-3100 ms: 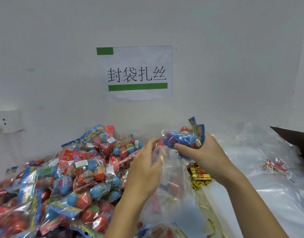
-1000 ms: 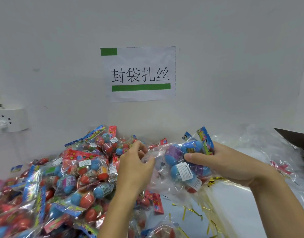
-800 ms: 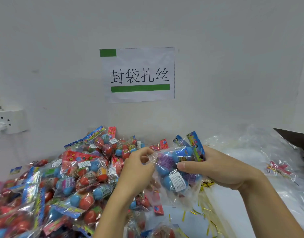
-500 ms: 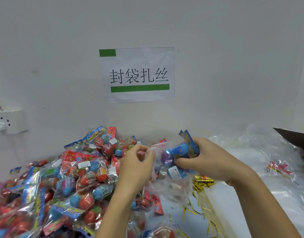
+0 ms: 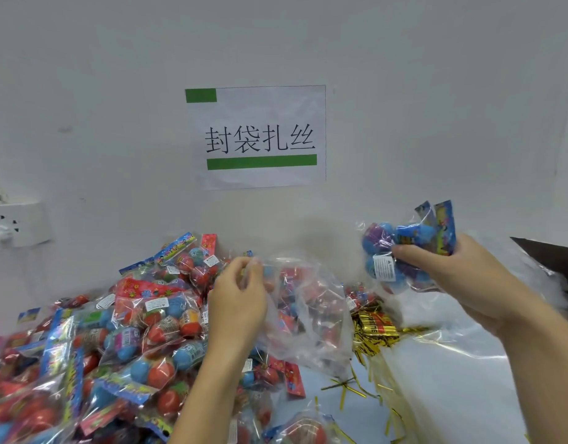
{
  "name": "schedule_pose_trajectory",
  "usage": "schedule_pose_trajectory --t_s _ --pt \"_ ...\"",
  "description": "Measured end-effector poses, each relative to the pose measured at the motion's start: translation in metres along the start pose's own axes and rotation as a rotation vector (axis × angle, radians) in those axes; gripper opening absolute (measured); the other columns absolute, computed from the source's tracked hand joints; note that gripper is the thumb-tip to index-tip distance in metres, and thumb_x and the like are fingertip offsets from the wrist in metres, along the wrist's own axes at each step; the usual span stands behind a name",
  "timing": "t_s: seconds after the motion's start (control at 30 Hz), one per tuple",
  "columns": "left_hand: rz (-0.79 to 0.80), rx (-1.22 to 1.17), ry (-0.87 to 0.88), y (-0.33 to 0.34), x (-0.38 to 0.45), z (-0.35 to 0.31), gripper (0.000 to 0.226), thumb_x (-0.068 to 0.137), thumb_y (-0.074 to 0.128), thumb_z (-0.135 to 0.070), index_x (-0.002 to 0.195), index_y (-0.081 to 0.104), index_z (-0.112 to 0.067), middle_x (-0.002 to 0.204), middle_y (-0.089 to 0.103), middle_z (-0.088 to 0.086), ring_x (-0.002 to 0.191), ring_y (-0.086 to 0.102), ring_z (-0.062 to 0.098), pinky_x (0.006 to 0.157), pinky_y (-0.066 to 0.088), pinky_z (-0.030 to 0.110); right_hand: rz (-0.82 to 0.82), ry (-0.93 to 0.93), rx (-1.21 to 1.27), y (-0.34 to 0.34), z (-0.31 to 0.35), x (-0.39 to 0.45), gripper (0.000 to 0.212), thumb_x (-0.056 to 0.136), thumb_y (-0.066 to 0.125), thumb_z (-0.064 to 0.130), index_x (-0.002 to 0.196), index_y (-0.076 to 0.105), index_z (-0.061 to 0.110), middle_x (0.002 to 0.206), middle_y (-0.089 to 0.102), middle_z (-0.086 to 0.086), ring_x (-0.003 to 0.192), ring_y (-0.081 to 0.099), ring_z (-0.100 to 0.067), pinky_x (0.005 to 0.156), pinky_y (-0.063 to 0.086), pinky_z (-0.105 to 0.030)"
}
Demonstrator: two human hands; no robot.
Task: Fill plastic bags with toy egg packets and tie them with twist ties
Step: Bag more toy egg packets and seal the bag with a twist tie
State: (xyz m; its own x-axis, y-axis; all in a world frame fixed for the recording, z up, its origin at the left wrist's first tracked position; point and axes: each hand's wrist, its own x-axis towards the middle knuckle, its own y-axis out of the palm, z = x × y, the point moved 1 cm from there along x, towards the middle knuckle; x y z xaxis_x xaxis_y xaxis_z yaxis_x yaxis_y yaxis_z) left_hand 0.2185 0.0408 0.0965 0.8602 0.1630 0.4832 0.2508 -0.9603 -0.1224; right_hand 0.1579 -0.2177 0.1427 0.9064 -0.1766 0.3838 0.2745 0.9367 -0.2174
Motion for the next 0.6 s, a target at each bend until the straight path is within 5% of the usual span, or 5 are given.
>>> schedule_pose_trajectory --t_s 0.17,0.27,0.43,0.53,0.6 --pt "-0.041 -0.478 -0.267 -0.016 0.010 0.002 0.028 0.104 0.048 -0.036 0.088 0.068 -0.026 0.087 0.076 -0.001 0.064 0.067 0.013 0.055 0.052 0.030 -0.024 0.123 0.264 0.018 -0.010 0.004 0.015 0.091 0.068 0.026 0.101 0.075 0.016 0.098 0.078 -0.010 0.079 0.074 -0.017 0.074 0.057 -0.034" --pt "0.039 -0.825 -0.377 -0.029 0.012 0.003 0.026 0.101 0.050 -0.041 0.097 0.070 -0.024 0.107 0.075 0.005 0.097 0.072 0.028 0.089 0.056 0.055 -0.056 0.300 0.459 0.032 -0.023 0.007 0.018 0.093 0.066 0.026 0.108 0.070 0.015 0.093 0.078 -0.008 0.073 0.073 -0.018 0.061 0.056 -0.029" --pt "0.058 -1.122 -0.580 -0.032 0.001 -0.002 0.051 0.096 0.054 -0.047 0.059 0.079 -0.023 0.077 0.077 0.007 0.061 0.074 0.028 0.050 0.057 0.049 -0.129 0.392 0.487 0.040 -0.035 0.014 0.027 0.093 0.068 0.030 0.114 0.068 0.014 0.106 0.076 -0.012 0.091 0.066 -0.024 0.062 0.051 -0.031" --pt "0.003 -1.192 -0.643 -0.032 0.003 -0.004 0.049 0.098 0.053 -0.039 0.065 0.080 -0.016 0.078 0.076 0.012 0.061 0.074 0.032 0.047 0.057 0.049 -0.138 0.381 0.512 0.037 -0.033 0.013 0.030 0.093 0.067 0.032 0.118 0.067 0.016 0.104 0.076 -0.011 0.086 0.069 -0.021 0.058 0.051 -0.030" --pt "-0.112 -1.095 -0.613 -0.030 0.006 0.003 0.037 0.102 0.045 -0.027 0.084 0.075 -0.016 0.088 0.074 0.005 0.066 0.073 0.023 0.054 0.058 0.037 -0.099 0.363 0.585 0.034 -0.030 0.010 0.028 0.092 0.066 0.031 0.115 0.070 0.016 0.100 0.077 -0.009 0.080 0.074 -0.020 0.056 0.054 -0.030"
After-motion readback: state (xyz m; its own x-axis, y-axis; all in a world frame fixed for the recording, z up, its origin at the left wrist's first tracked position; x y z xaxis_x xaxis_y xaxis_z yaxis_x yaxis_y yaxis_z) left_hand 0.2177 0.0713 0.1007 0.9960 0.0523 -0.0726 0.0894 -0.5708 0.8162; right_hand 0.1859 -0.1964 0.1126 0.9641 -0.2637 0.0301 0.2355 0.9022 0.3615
